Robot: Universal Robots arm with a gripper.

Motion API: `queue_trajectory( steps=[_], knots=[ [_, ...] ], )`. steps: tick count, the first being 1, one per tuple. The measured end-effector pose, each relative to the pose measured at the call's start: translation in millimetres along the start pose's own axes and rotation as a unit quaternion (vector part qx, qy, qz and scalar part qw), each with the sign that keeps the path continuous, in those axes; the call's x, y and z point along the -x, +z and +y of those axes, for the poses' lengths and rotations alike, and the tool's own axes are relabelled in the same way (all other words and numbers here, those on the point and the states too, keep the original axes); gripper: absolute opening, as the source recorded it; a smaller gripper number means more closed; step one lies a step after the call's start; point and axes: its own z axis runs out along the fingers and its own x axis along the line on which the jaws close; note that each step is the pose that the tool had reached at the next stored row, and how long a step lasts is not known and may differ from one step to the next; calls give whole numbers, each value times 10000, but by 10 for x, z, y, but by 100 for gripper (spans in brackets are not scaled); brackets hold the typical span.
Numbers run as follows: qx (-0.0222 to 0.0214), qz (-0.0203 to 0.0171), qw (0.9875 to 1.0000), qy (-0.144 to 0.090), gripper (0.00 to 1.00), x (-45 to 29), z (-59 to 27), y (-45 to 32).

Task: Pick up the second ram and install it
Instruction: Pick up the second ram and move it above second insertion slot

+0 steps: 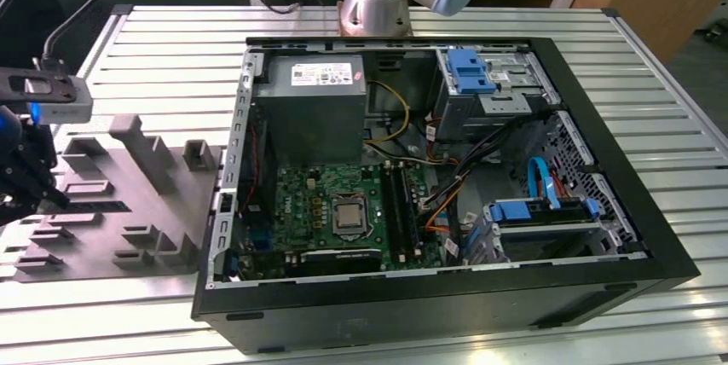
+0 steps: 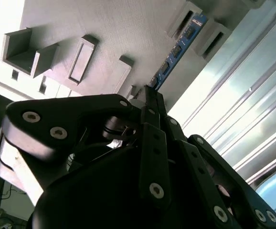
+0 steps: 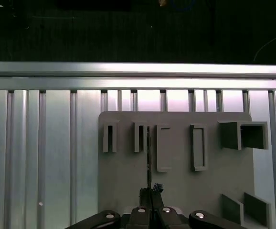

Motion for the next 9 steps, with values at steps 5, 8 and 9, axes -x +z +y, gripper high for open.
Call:
queue_trajectory(
  steps=[5,8,9],
  knots=[
    [0,0,10000,0,11,16,10,-178],
    [0,0,10000,0,11,25,16,-289],
    [0,0,10000,0,11,29,18,-325]
  ],
)
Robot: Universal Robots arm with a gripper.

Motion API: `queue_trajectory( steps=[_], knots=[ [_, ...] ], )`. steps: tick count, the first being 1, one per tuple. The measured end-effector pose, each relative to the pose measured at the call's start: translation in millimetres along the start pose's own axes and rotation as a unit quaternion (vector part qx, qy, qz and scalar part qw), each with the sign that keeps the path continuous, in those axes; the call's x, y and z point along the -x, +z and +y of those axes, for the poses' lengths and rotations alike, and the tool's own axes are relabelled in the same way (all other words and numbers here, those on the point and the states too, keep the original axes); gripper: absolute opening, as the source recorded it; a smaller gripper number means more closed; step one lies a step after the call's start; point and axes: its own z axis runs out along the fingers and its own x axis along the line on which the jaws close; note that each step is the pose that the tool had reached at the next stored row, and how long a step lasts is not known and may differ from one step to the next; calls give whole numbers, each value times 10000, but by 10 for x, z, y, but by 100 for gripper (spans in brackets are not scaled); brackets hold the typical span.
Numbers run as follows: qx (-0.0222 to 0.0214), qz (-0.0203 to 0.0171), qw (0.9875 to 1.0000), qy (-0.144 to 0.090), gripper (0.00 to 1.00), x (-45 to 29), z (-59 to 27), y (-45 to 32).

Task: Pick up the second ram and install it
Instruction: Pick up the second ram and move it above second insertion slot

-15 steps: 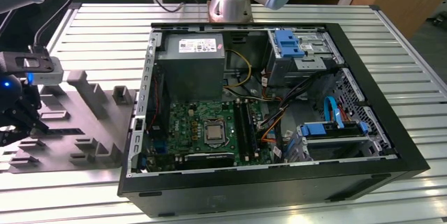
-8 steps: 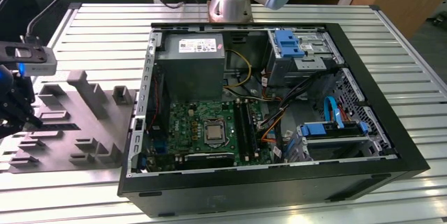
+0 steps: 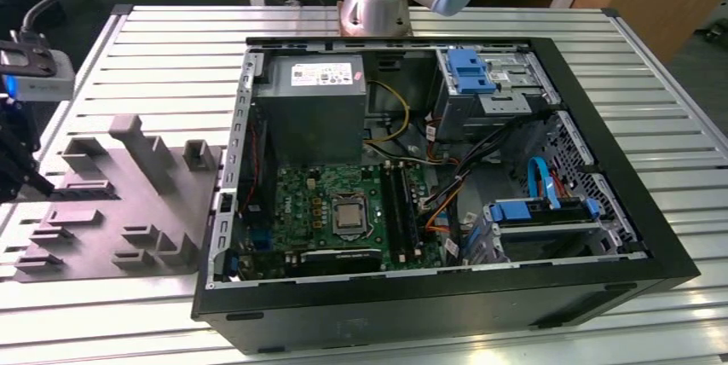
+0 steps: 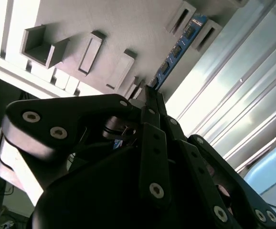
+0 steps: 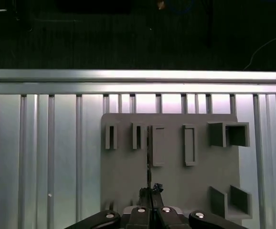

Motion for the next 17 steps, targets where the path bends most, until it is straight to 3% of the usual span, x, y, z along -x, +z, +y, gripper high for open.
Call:
queue_trajectory(
  steps=[17],
  knots=[
    [0,-1,10000,0,11,54,29,-555]
  ],
)
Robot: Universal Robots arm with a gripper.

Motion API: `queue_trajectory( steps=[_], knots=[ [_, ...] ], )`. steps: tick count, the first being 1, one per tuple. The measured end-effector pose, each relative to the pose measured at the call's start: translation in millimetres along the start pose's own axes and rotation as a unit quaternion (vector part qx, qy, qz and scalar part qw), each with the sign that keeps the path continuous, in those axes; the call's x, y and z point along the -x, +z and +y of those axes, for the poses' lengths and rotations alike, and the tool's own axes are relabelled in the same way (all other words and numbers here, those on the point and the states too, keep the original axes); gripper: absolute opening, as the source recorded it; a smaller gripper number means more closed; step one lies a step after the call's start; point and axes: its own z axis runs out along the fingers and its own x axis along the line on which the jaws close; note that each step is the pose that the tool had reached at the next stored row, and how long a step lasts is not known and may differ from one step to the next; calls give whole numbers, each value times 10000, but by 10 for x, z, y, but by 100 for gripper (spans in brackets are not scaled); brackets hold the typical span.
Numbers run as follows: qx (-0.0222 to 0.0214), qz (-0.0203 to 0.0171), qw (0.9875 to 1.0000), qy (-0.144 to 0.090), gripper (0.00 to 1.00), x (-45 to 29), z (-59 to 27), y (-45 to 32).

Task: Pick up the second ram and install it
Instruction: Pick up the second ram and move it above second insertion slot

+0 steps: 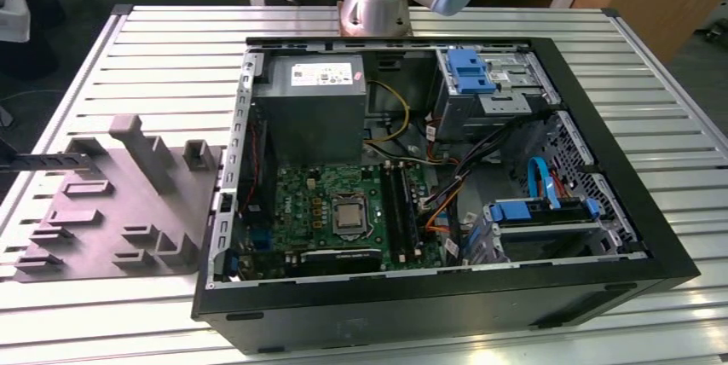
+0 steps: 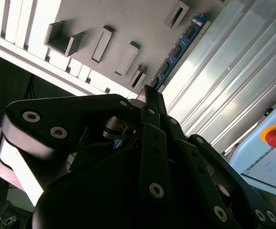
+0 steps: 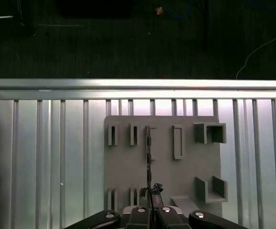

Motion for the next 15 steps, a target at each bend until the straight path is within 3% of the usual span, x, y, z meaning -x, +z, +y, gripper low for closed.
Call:
queue_trajectory(
  steps=[15],
  knots=[
    [0,-26,10000,-1,11,45,20,-388]
  ],
)
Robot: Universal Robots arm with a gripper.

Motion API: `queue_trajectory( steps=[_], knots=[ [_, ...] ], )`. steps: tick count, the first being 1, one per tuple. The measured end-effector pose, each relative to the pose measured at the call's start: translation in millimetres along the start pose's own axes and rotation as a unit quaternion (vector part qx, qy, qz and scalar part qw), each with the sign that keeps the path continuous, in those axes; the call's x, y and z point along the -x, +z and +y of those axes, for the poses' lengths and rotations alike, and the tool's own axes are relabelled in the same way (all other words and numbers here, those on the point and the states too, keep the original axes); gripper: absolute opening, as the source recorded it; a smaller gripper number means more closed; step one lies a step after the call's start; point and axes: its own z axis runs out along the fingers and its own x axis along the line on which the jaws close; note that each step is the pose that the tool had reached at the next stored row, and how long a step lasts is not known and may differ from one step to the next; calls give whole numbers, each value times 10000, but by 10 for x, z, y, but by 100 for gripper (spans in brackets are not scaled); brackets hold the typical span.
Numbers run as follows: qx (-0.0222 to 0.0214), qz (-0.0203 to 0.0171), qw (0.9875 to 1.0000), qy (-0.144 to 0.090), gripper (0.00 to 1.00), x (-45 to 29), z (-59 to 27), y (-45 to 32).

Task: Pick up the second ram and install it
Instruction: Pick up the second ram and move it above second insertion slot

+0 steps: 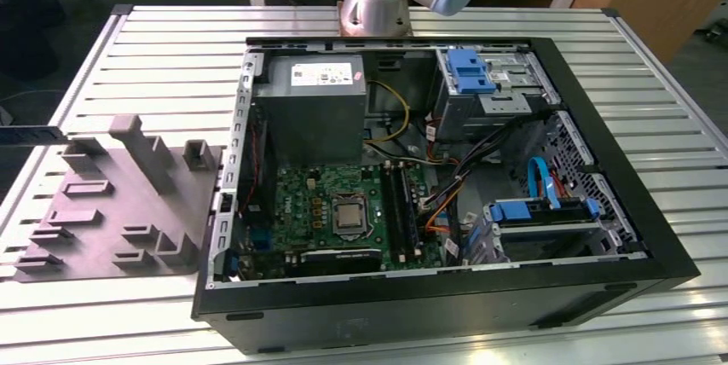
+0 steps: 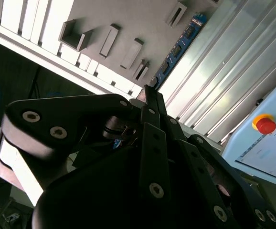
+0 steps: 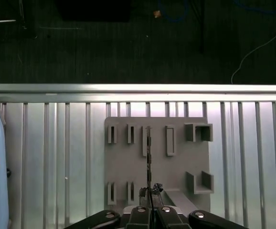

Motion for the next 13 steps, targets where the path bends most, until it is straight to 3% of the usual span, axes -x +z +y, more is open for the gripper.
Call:
queue_trajectory(
  steps=[5,13],
  knots=[
    [0,-9,10000,-1,11,7,3,-68],
    [1,-9,10000,-1,11,7,2,-77]
  ],
)
